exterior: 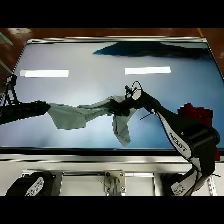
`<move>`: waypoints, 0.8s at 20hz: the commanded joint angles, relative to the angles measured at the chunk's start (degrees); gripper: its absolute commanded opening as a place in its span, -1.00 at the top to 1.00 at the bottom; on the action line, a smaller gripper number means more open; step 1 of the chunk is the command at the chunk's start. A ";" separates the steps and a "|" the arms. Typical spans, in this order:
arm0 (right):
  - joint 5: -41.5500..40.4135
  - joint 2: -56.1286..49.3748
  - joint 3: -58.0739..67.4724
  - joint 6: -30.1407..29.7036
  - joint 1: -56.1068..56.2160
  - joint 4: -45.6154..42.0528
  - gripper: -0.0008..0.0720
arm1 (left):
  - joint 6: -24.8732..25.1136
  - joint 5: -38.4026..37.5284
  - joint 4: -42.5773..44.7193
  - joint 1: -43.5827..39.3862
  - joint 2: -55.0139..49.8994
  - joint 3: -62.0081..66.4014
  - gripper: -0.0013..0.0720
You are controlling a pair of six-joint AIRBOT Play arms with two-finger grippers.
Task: Fold the shirts.
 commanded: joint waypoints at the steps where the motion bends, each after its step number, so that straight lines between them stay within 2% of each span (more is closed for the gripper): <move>1: -1.75 -0.48 0.35 1.27 -0.07 0.28 0.79 | 0.07 0.04 -0.26 -0.04 0.02 0.00 0.86; 4: 3.10 1.92 2.58 -2.67 -0.79 -0.42 0.81 | 3.32 0.07 -0.22 0.09 0.04 0.31 0.86; 6: 8.44 5.60 5.01 -5.84 -1.55 -2.14 0.81 | 3.28 0.00 0.24 0.87 0.07 2.25 0.86; 10: 17.79 18.84 11.96 -8.81 -5.11 -8.04 0.81 | 3.28 -0.09 0.24 6.49 0.61 14.40 0.86; 16: 15.93 38.38 27.43 -8.70 -13.92 -10.99 0.81 | 3.21 -2.14 0.22 17.22 1.27 44.13 0.86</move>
